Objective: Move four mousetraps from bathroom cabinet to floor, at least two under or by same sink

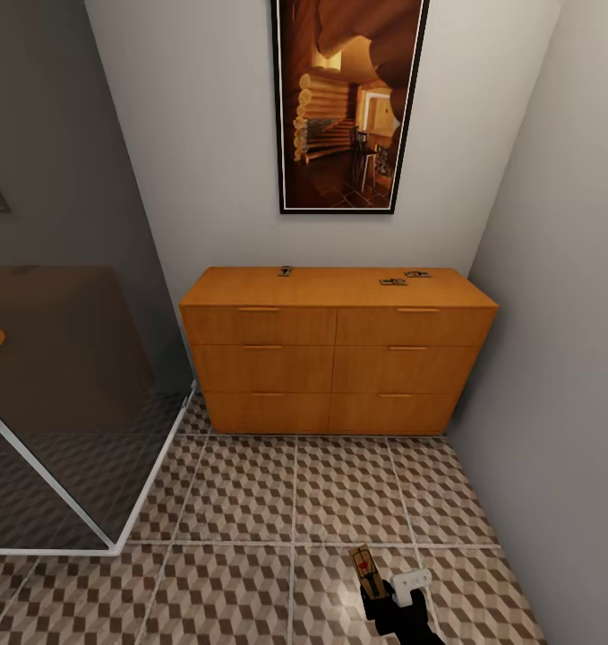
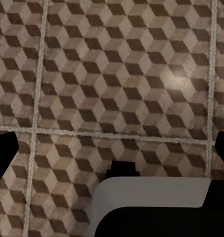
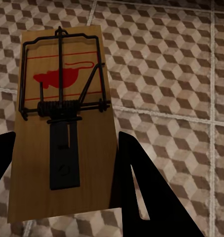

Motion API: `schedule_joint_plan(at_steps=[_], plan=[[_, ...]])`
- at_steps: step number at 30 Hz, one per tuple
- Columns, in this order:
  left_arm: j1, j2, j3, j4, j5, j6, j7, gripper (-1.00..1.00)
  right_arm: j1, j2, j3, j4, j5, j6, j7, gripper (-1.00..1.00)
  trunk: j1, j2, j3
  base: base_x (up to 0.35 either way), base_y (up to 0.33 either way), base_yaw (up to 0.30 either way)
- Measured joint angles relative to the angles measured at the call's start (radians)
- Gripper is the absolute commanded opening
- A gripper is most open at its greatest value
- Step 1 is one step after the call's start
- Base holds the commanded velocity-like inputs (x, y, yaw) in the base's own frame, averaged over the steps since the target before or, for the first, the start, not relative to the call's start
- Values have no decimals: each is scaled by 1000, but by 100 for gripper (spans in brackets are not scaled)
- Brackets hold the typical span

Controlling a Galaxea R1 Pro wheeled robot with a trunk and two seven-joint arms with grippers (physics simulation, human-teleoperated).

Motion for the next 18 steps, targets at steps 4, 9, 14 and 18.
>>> schedule_joint_plan(at_steps=[4,9,14,18], plan=[[0,0,0,1,0,0,0,100,0,0,0,0,0,0,0,-100,0,0,0,0,0,0],[0,0,0,1,0,0,0,100,0,0,0,0,0,0,0,-100,0,0,0,0,0,0],[0,0,0,1,0,0,0,100,0,0,0,0,0,0,0,-100,0,0,0,0,0,0],[0,0,0,1,0,0,0,100,0,0,0,0,0,0,0,-100,0,0,0,0,0,0]])
